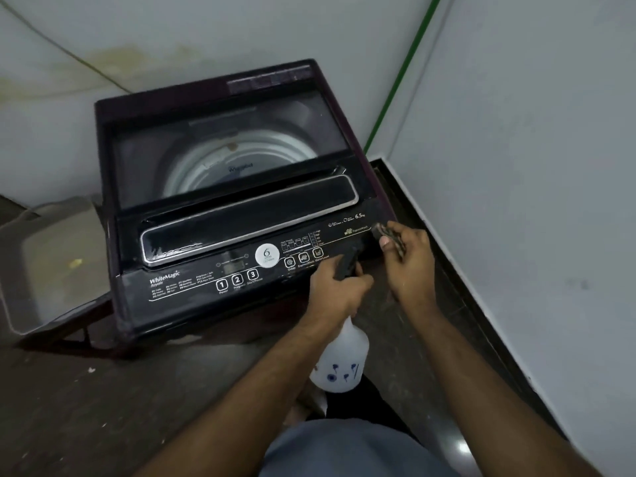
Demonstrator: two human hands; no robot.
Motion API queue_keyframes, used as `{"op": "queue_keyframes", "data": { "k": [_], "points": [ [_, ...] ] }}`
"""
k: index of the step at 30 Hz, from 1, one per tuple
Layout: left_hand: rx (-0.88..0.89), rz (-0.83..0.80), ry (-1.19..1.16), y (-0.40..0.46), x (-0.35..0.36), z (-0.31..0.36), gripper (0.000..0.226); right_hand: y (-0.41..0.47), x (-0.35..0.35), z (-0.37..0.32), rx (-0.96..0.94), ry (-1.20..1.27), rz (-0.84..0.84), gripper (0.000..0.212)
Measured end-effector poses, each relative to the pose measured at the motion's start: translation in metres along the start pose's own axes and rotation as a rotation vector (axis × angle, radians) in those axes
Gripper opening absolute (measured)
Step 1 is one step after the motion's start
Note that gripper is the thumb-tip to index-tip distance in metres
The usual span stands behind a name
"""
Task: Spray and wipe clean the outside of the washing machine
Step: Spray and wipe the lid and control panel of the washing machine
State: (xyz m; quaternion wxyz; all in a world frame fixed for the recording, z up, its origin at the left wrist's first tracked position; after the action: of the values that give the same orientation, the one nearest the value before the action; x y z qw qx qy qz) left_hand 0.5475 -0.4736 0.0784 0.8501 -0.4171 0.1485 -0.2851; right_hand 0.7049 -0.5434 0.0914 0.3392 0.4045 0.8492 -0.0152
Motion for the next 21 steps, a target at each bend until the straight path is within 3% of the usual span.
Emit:
{"op": "queue_keyframes", "data": {
  "k": [4, 9, 21],
  "points": [
    [-0.024, 0.090, -0.162, -0.011, -0.021, -0.009, 0.023, -0.003, 0.002, -0.022, 0.010, 0.037, 0.000, 0.035],
    [0.016, 0.207, -0.205, -0.018, -0.044, -0.023, 0.023, -0.007, 0.018, -0.039, -0.006, 0.050, -0.062, 0.035],
    [-0.017, 0.243, -0.231, -0.028, -0.062, -0.042, 0.011, -0.009, 0.056, -0.066, -0.083, 0.110, -0.226, 0.035]
  ]
}}
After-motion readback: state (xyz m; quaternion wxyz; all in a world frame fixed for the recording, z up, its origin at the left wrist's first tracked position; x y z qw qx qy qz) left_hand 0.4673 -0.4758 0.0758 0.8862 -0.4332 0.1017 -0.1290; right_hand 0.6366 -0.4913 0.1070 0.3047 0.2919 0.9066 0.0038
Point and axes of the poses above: each hand's wrist, its own y-axis towards the middle knuckle, its own x-axis out of the palm, z = x × y, the point moved 8 cm from there along y, towards the middle knuckle, and after that the axes turned 14 degrees about -x, right-handed, at the moved point
